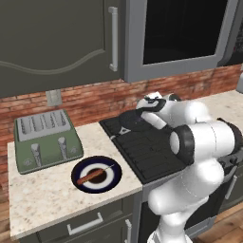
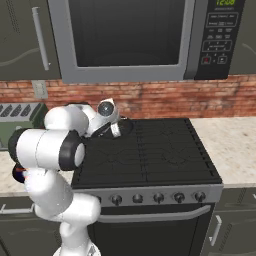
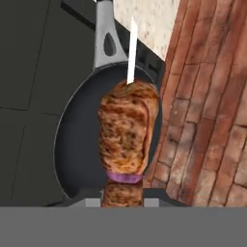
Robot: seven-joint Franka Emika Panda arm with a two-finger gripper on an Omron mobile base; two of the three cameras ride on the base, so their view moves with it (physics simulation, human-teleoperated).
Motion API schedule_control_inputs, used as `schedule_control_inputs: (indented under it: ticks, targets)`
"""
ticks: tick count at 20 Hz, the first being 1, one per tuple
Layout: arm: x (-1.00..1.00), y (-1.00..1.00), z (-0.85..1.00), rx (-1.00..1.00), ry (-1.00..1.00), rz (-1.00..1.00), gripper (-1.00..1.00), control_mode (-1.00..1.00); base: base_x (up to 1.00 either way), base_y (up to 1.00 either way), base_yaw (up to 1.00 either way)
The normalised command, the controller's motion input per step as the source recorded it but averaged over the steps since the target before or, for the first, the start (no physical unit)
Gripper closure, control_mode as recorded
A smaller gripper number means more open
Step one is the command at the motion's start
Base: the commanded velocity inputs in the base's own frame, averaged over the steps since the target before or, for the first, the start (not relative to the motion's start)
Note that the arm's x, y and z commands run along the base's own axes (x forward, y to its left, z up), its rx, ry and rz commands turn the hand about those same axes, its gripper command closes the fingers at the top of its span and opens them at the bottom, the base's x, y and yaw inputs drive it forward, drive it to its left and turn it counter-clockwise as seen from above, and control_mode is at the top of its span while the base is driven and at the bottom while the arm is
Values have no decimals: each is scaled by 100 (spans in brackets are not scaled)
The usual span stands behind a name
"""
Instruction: Place the cold items (mushroom and lime) from the fridge in one tupperware on the dining counter. Place the warm items (kebab skewer and hot dog) in the stove area in another tupperware.
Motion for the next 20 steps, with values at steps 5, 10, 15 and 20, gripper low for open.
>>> schedule_control_inputs:
  ticks: [5, 10, 15, 20]
  targets:
    - [-100, -60, 91, 20, -6, 0, 100, -100, 0, 0, 0]
    - [-100, -33, 66, 9, 1, 0, 100, -100, 0, 0, 0]
    - [-100, -31, 95, -1, -1, 7, 100, -100, 0, 0, 0]
    - [-100, -37, 96, -30, -4, 24, 100, -100, 0, 0, 0]
